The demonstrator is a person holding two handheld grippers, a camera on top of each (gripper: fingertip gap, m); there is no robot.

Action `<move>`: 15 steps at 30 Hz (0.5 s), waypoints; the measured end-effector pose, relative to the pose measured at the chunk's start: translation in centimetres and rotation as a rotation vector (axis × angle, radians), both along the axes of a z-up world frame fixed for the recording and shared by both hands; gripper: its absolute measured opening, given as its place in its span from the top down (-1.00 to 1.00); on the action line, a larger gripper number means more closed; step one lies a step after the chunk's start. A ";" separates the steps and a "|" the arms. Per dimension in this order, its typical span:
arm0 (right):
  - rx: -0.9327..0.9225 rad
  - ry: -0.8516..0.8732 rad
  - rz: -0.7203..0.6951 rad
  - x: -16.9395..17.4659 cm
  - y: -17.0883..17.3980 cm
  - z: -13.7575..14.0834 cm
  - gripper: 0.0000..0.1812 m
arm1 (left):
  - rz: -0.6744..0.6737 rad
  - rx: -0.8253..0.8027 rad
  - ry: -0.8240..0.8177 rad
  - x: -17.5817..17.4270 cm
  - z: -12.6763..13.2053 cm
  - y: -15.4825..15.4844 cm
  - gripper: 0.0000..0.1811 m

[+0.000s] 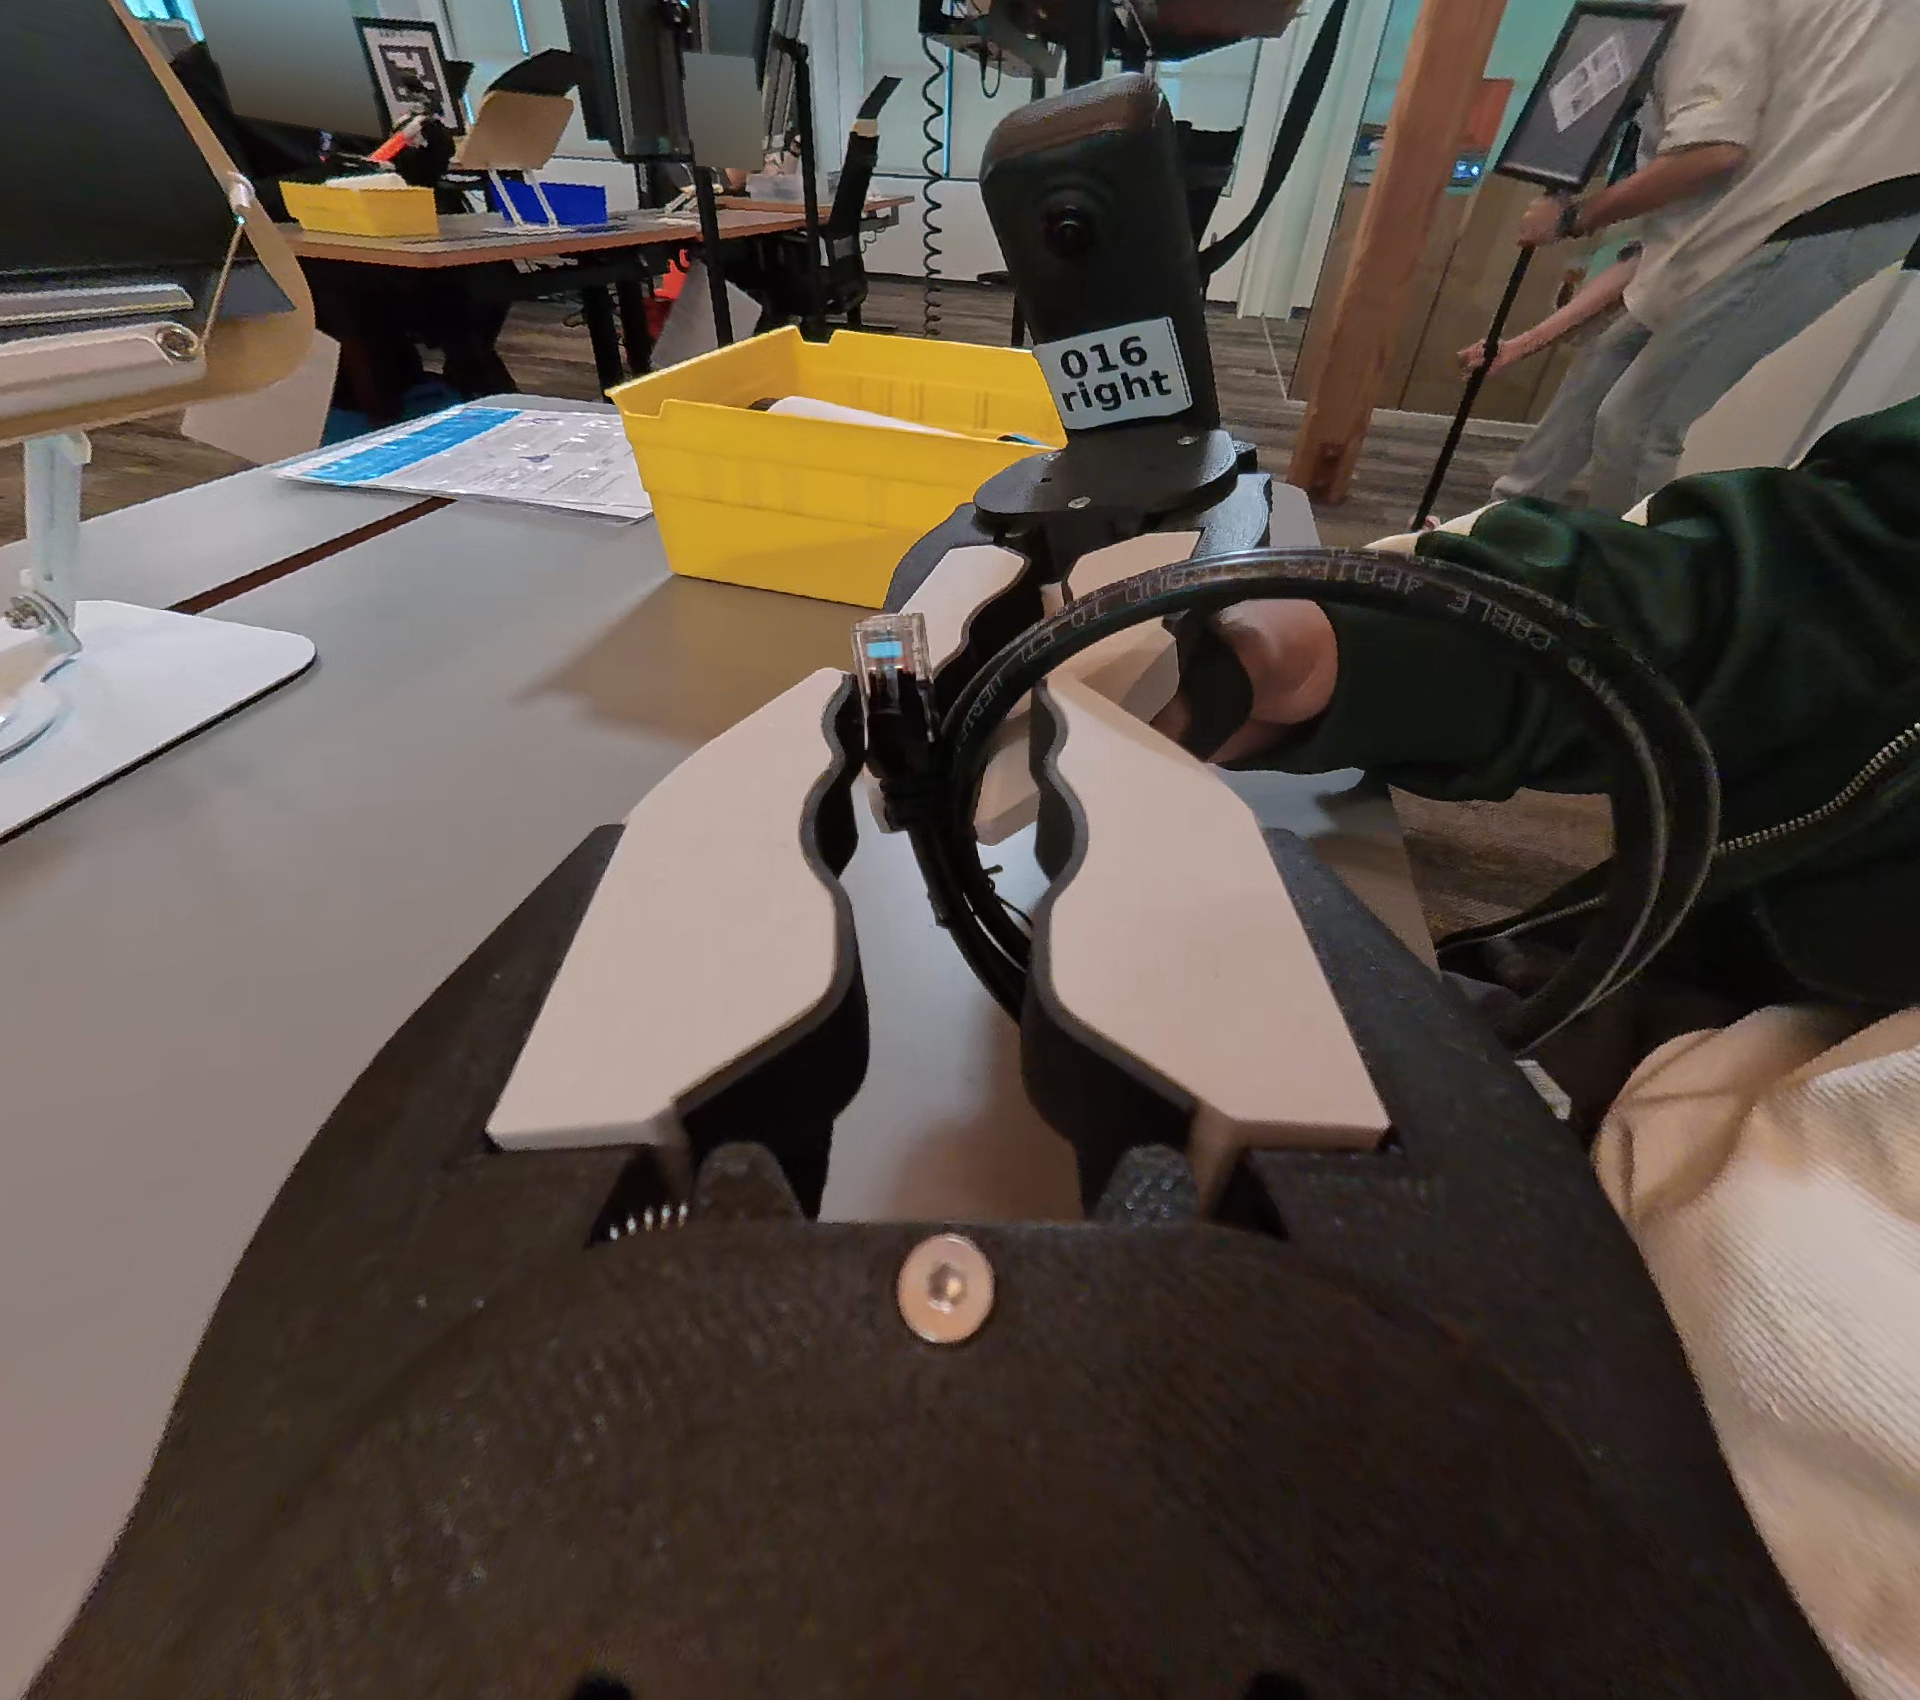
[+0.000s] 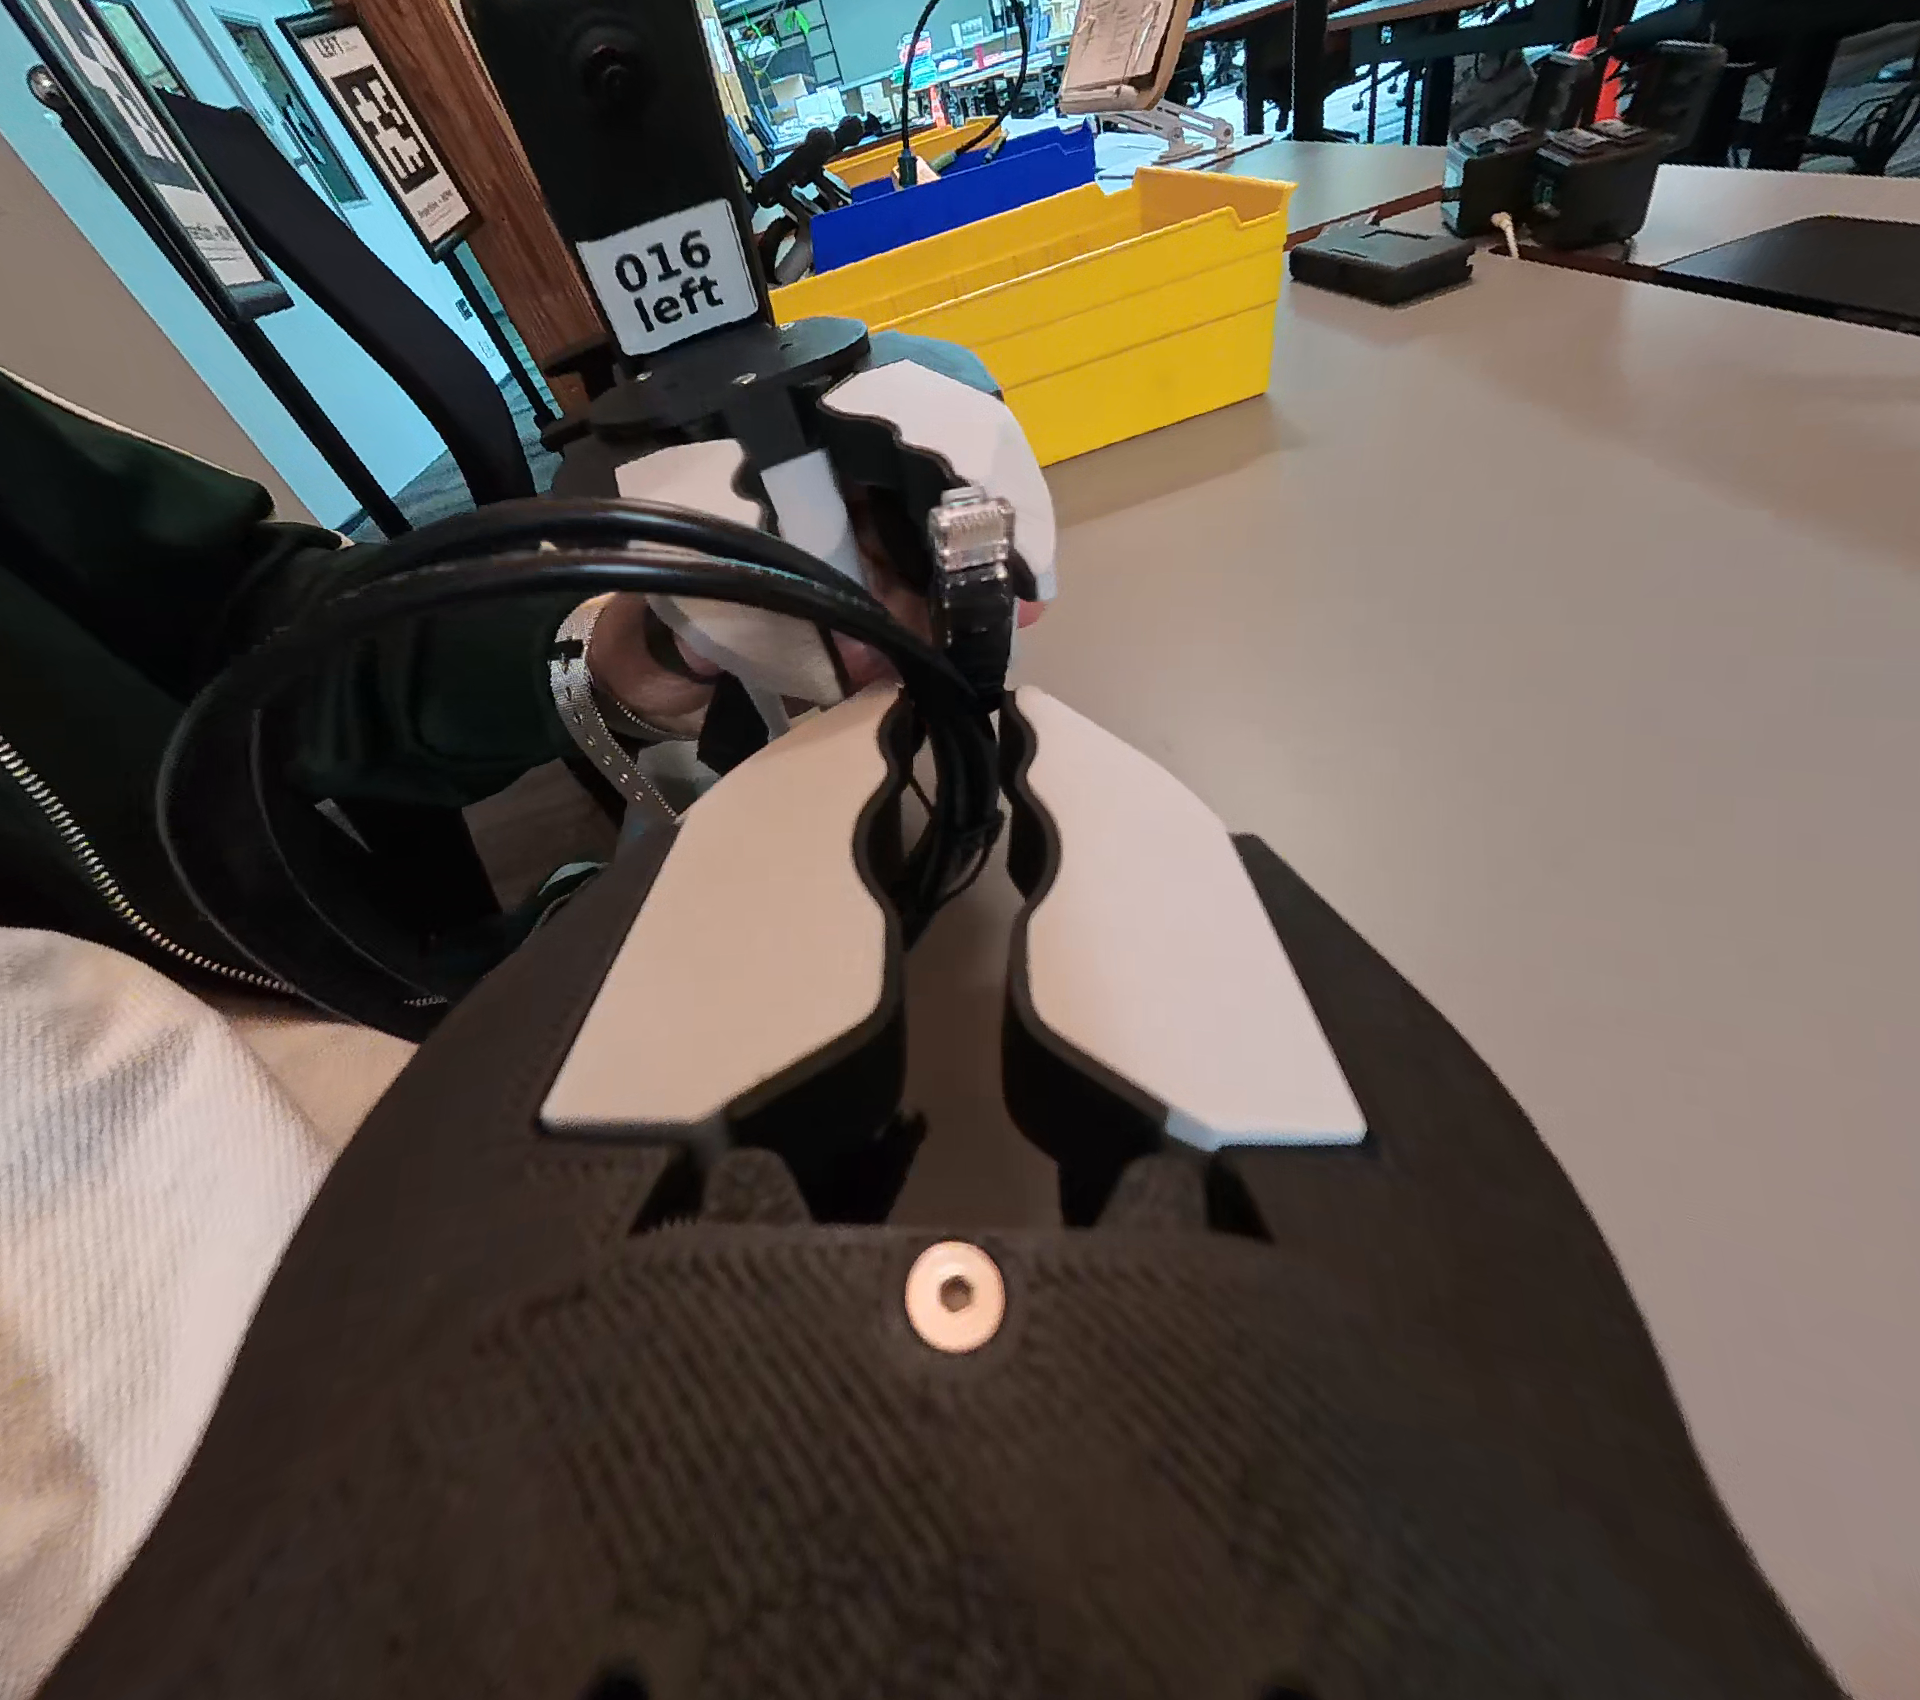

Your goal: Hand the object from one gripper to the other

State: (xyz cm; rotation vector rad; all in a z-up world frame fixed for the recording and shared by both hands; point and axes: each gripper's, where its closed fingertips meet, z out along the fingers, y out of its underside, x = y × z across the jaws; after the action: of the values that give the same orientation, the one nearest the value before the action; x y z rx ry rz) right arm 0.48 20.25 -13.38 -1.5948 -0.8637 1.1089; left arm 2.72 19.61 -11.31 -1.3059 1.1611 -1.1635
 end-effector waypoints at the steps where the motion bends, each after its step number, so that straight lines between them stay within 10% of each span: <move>1: 0.004 0.007 -0.005 0.0 0.1 0.0 0.83 | 0.002 0.001 0.001 0.0 0.0 0.0 0.66; 15: -0.049 0.148 -0.073 1.8 1.5 1.0 0.64 | 0.085 -0.034 -0.042 -1.6 0.5 2.3 0.68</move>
State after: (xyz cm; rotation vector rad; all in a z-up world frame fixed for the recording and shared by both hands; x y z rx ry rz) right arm 2.30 21.75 -12.35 -1.5502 -0.6810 1.1876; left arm 1.11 21.89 -10.78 -1.3374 1.0495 -1.1481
